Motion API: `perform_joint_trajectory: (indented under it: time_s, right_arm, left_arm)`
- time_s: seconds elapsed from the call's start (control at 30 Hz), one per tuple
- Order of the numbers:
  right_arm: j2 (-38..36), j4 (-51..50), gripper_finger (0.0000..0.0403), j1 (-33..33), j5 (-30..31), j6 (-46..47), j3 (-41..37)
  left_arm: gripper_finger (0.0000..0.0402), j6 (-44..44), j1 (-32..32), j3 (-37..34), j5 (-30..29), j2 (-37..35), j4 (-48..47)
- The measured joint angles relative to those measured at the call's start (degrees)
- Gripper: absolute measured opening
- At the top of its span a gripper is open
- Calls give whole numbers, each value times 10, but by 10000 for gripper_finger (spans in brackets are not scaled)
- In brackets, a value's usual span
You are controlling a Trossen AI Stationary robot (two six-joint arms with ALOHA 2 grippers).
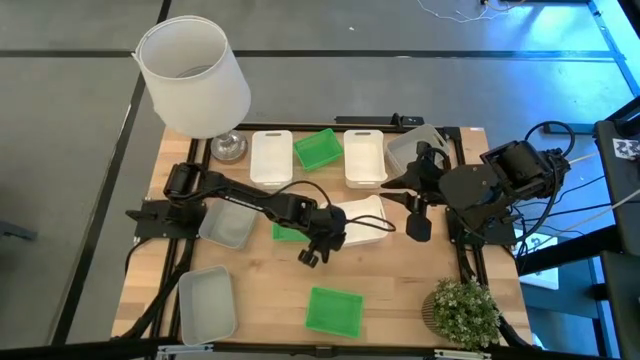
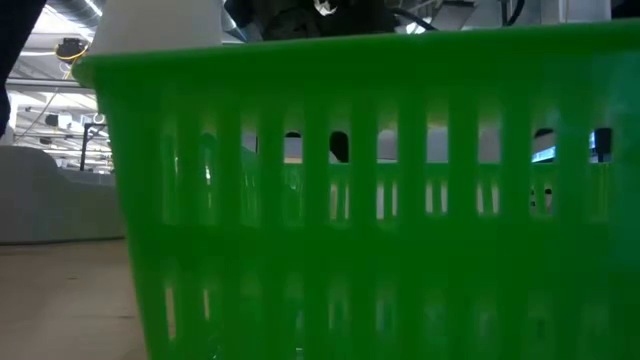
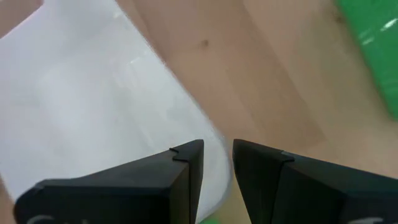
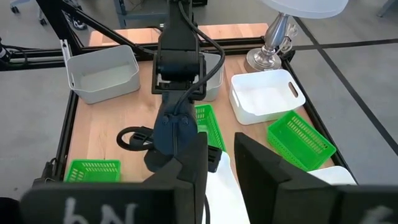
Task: Stack baskets by color
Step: Stack the bottom white bin on top of the top right white bin
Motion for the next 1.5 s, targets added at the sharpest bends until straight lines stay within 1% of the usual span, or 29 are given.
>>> perform_joint_trajectory:
  time_s: [0.07, 0.17, 0.23, 0.33, 0.37, 0.57, 0.7, 0.9, 1.03, 1.13, 1.23, 1.3, 1.4, 1.5]
  right_arm:
    - [0, 0, 81, 0, 0, 0, 0]
    - [0, 0, 81, 0, 0, -1, 0]
    - [0, 0, 81, 0, 0, -1, 0]
    - [0, 0, 81, 0, 0, -1, 0]
    - [0, 0, 81, 0, 0, -1, 0]
    - [0, -4, 81, 0, 0, -1, 0]
    - [0, -4, 81, 0, 0, 0, 0]
    - [0, -7, 81, 0, 0, 0, 0]
    - [0, -9, 81, 0, -3, -1, 0]
    - [0, -9, 81, 0, -8, 0, 0]
    - [0, -9, 81, 0, -38, -1, 0]
    - [0, -17, 81, 0, -71, -1, 0]
    - [0, -46, 81, 0, -114, 1, 0]
    - [0, -83, 81, 0, -148, -3, 0]
  left_arm:
    - [78, 0, 0, 0, -16, 0, 4]
    - [76, 16, 2, 0, -18, 0, 5]
    - [63, 36, 2, 1, -21, 11, 10]
    - [20, 43, 1, -1, -17, 20, -5]
    - [12, 41, 1, 1, -13, 26, 1]
    - [3, 45, 2, 2, 7, 23, -10]
    - [2, 78, 1, 35, 13, 5, -77]
    - [1, 161, 2, 142, 11, -15, -222]
    - [0, 226, 9, 212, -2, -24, -304]
    - [0, 245, 20, 250, -14, -23, -357]
    - [0, 253, 30, 278, -27, -24, -411]
    - [0, 258, 35, 292, -29, -24, -443]
    - [0, 258, 42, 310, -40, -24, -503]
    - [0, 259, 52, 320, -40, -24, -528]
